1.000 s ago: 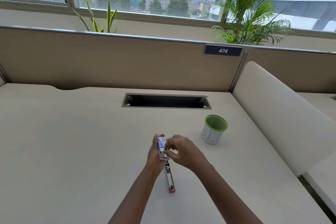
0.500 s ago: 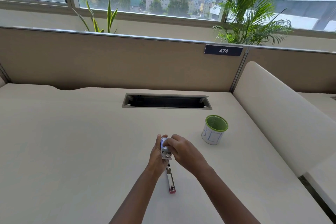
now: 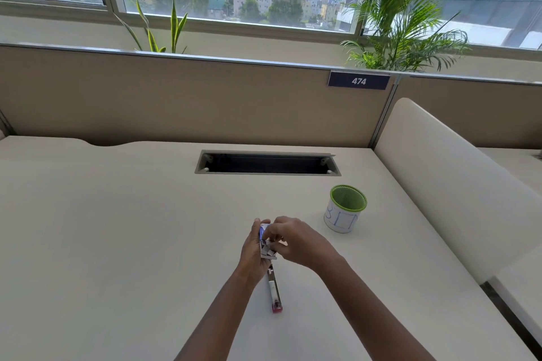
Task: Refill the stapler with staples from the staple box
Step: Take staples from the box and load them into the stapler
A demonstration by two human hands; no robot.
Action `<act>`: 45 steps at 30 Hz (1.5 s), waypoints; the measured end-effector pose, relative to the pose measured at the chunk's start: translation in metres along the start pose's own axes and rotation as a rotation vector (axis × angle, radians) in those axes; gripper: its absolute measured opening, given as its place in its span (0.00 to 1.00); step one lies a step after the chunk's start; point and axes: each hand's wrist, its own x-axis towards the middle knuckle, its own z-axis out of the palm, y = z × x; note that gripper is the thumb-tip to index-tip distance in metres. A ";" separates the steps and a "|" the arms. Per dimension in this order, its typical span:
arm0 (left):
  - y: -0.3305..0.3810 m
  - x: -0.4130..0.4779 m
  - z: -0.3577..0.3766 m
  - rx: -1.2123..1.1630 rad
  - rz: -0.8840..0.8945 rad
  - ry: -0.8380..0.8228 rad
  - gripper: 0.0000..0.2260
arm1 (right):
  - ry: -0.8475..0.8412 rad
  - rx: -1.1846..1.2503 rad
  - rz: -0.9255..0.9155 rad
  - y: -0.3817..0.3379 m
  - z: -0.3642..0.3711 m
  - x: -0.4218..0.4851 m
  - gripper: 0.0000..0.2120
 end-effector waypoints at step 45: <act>0.008 0.002 0.000 -0.003 -0.006 0.025 0.13 | 0.006 0.110 -0.023 0.005 0.004 0.005 0.10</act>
